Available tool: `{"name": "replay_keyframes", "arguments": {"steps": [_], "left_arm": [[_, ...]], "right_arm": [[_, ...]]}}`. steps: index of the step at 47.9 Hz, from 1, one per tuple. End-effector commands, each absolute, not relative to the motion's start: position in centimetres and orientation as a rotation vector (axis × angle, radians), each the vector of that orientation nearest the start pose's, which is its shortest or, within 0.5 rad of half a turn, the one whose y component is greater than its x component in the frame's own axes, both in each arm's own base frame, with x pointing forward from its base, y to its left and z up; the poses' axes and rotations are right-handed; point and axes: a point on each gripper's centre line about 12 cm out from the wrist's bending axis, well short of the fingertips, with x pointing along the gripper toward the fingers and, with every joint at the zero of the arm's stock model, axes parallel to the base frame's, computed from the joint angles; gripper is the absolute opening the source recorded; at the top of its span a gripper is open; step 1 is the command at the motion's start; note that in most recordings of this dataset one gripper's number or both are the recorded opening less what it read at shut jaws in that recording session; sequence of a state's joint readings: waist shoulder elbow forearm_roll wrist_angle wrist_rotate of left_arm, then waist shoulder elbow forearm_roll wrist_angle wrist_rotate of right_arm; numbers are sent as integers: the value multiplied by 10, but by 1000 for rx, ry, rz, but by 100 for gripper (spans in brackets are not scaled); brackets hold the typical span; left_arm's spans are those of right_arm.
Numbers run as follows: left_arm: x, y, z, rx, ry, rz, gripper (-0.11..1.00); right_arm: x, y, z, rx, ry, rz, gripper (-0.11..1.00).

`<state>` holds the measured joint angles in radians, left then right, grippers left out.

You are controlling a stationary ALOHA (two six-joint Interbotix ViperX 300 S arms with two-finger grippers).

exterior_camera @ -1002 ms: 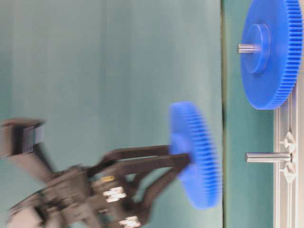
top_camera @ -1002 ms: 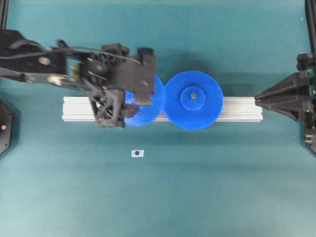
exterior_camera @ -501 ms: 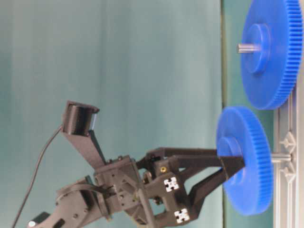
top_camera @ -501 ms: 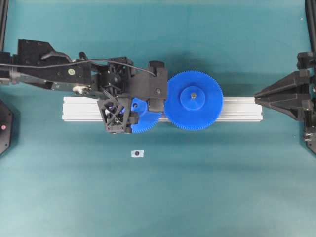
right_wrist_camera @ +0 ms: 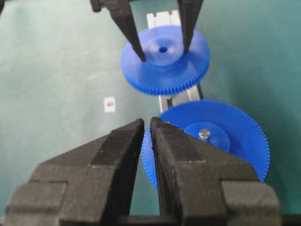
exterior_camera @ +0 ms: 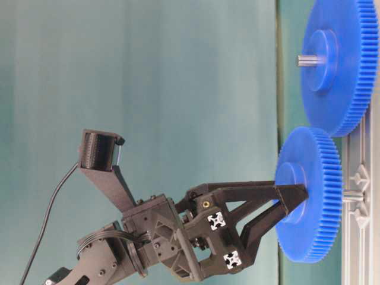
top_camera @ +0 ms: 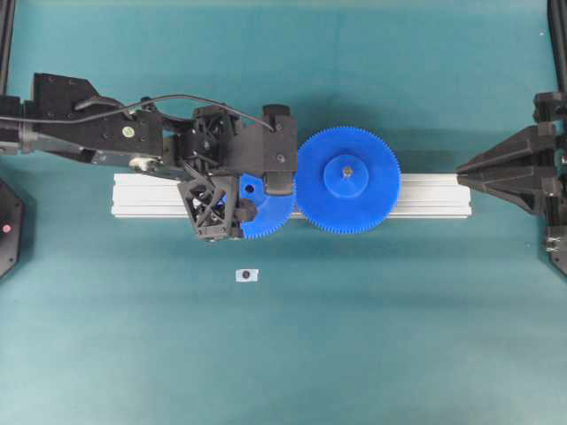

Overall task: Insert the small gear onto the shaft.
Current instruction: 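Lower the gear onto the shaft, meshing with the large gear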

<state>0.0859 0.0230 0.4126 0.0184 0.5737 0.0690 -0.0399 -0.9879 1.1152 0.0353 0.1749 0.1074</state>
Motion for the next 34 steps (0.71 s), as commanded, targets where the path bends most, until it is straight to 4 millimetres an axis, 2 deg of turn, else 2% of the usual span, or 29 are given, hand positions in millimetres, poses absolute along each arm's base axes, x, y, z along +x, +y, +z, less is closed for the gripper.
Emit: {"name": "replay_keyframes", "arguments": {"steps": [1, 24, 34], "left_arm": [[404, 36, 207, 46, 984, 45, 78], [410, 32, 207, 2, 980, 62, 78], [418, 32, 215, -29, 929, 78, 87]], "right_arm": [[195, -8, 275, 156, 283, -58, 25], [195, -7, 276, 157, 282, -56, 25], [195, -7, 275, 157, 282, -57, 25]]}}
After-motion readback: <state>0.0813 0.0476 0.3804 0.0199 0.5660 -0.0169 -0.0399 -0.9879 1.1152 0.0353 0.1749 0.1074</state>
